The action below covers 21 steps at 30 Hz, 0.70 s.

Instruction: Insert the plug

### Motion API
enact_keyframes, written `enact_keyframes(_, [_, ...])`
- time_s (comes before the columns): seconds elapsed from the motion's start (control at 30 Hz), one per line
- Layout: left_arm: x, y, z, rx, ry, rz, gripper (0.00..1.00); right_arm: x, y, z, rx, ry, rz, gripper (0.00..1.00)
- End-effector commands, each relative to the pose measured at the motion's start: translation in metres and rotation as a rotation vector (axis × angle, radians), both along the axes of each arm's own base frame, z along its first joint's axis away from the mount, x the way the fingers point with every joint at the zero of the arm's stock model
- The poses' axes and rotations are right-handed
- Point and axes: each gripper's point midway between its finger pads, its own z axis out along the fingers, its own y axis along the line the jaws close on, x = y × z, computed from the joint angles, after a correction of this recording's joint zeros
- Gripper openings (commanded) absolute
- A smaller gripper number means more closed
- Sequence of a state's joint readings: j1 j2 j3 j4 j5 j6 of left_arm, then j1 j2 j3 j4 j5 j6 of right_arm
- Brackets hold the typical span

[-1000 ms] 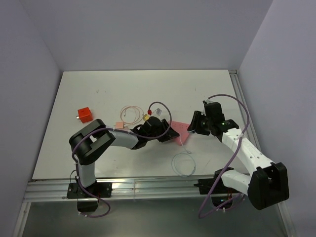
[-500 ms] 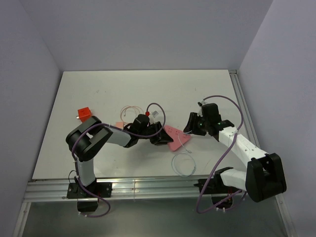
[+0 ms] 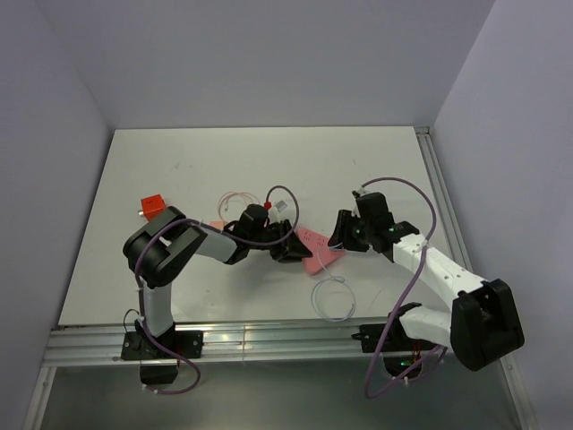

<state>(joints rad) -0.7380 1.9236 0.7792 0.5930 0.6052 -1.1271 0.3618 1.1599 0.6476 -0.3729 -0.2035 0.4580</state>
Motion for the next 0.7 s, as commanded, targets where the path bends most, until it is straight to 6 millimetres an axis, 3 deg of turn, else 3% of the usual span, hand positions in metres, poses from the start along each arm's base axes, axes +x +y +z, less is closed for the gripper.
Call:
enact_keyframes(0.0, [-0.036,0.056,-0.090,0.324,0.161,0.024,0.00,0.008,-0.005,0.004,-0.044,-0.022,-0.051,0.00])
enact_keyframes(0.37, [-0.038,0.057,-0.092,0.318,0.174,0.030,0.00,0.002,-0.010,-0.002,-0.071,0.003,-0.100,0.00])
enact_keyframes(0.53, [-0.040,0.058,-0.095,0.316,0.186,0.043,0.00,0.009,-0.010,0.026,-0.045,-0.093,-0.124,0.00])
enact_keyframes(0.67, [-0.040,0.059,-0.097,0.316,0.192,0.053,0.01,0.008,-0.013,0.034,-0.041,-0.106,-0.143,0.00])
